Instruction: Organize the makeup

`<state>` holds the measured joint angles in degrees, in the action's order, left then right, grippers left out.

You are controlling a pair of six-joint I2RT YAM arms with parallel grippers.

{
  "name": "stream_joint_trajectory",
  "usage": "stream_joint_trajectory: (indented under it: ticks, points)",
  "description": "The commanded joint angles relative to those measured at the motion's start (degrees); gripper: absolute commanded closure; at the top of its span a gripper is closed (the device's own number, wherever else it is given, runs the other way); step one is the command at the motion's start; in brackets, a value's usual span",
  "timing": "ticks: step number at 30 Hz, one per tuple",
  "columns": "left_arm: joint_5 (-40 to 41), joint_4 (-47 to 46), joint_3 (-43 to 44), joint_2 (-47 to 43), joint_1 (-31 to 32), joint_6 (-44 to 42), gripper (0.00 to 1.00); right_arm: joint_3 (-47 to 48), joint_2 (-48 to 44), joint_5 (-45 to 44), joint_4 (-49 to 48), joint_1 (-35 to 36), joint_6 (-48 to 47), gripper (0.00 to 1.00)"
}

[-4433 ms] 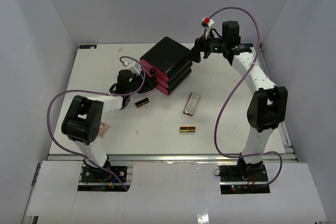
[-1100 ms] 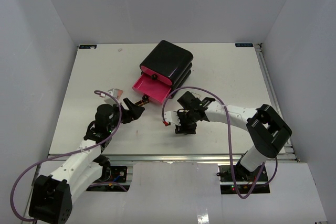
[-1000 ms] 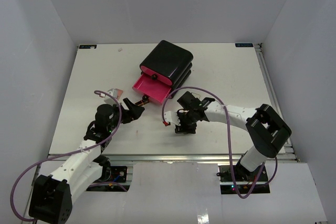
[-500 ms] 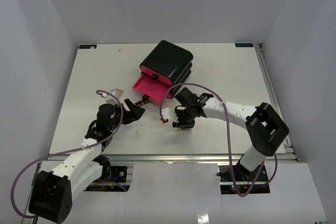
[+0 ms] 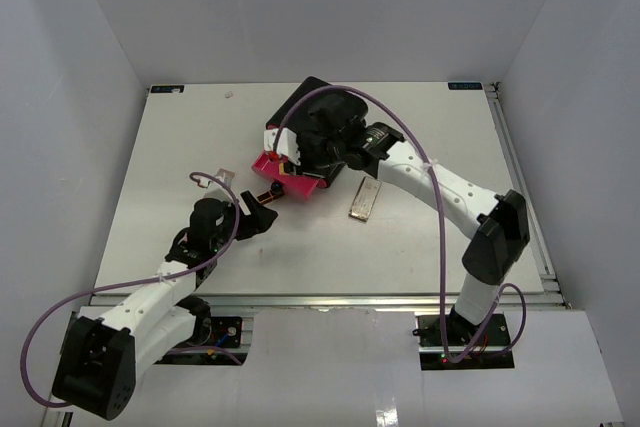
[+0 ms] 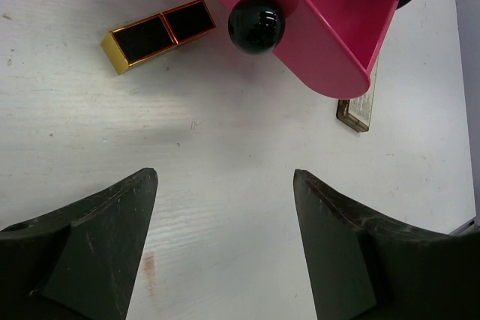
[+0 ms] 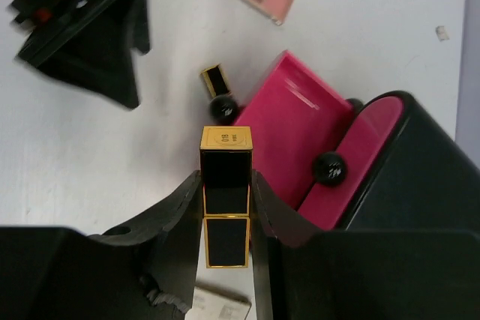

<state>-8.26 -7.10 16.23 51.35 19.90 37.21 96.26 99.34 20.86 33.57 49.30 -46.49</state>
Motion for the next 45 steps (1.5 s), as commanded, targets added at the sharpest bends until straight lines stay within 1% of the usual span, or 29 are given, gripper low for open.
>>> stream_joint_trajectory:
  ticks: [1, 3, 6, 11, 13, 16, 20, 23, 26, 29, 31, 32, 34, 36, 38, 41, 45]
  points:
    - [2.0, 1.4, 1.8, 0.2, 0.6, -1.1, 0.16, 7.0, 9.5, -9.6, -7.6, 0.4, 11.4, 0.85]
    - [2.3, 1.6, 2.1, 0.3, 0.7, -1.2, 0.16, 8.7, 11.5, -12.7, -8.5, 0.3, 13.7, 0.84]
    - [2.7, 1.8, 2.3, 0.6, 0.8, -1.3, 0.16, 7.9, 12.4, -15.5, -11.0, 0.3, 15.0, 0.82]
    - [2.9, 1.7, 3.0, 1.6, 0.8, -1.8, 0.16, 6.4, 13.0, -17.4, -12.7, -0.3, 15.4, 0.79]
    - [3.0, 1.7, 3.4, 1.9, 0.8, -1.9, 0.16, 6.0, 13.0, -17.3, -12.7, -0.4, 15.5, 0.73]
    - [3.3, 1.7, 4.1, 2.8, 0.8, -2.6, 0.16, 4.5, 12.5, -16.2, -12.7, -0.4, 15.5, 0.52]
    - [3.2, 1.7, 5.1, 4.7, 0.8, -3.1, 0.16, 2.4, 11.0, -15.1, -12.5, -0.5, 15.9, 0.39]
    - [3.7, 1.9, 5.9, 5.6, 0.9, -3.8, 0.16, 1.2, 8.3, -13.3, -11.3, -0.6, 15.9, 0.36]
    - [4.6, 2.1, 6.7, 5.7, 1.3, -5.2, 0.16, 0.2, 2.8, -6.6, -9.2, -2.2, 15.8, 0.31]
    - [5.9, 2.2, 7.7, 6.3, 1.9, -7.7, 0.16, -2.0, -3.6, 6.9, -4.8, -5.6, 11.9, 0.26]
    - [7.1, 2.3, 8.8, 8.6, 2.8, -10.0, 0.16, -5.8, -8.3, 13.9, -4.1, -8.1, 8.7, 0.23]
    - [7.3, 2.4, 9.4, 9.7, 3.3, -11.3, 0.16, -7.6, -10.1, 15.8, -4.2, -8.9, 7.8, 0.22]
    - [9.8, 2.8, 11.2, 12.6, 5.2, -14.7, 0.17, -12.9, -14.9, 17.3, -4.7, -9.9, 6.5, 0.21]
    - [10.7, 4.6, 13.9, 16.1, 6.2, -20.2, 0.17, -16.0, -17.5, 18.7, -5.4, -11.3, 6.5, 0.21]
    - [12.3, 5.8, 15.2, 17.4, 7.1, -23.8, 0.17, -19.4, -20.3, 19.7, -6.4, -12.7, 7.0, 0.21]
    - [14.3, 6.0, 15.1, 16.3, 7.5, -27.0, 0.16, -22.7, -23.6, 22.0, -7.6, -15.2, 7.7, 0.21]
    - [14.0, 3.5, 13.6, 13.9, 7.5, -31.7, 0.15, -26.1, -26.6, 24.9, -9.0, -17.8, 8.0, 0.21]
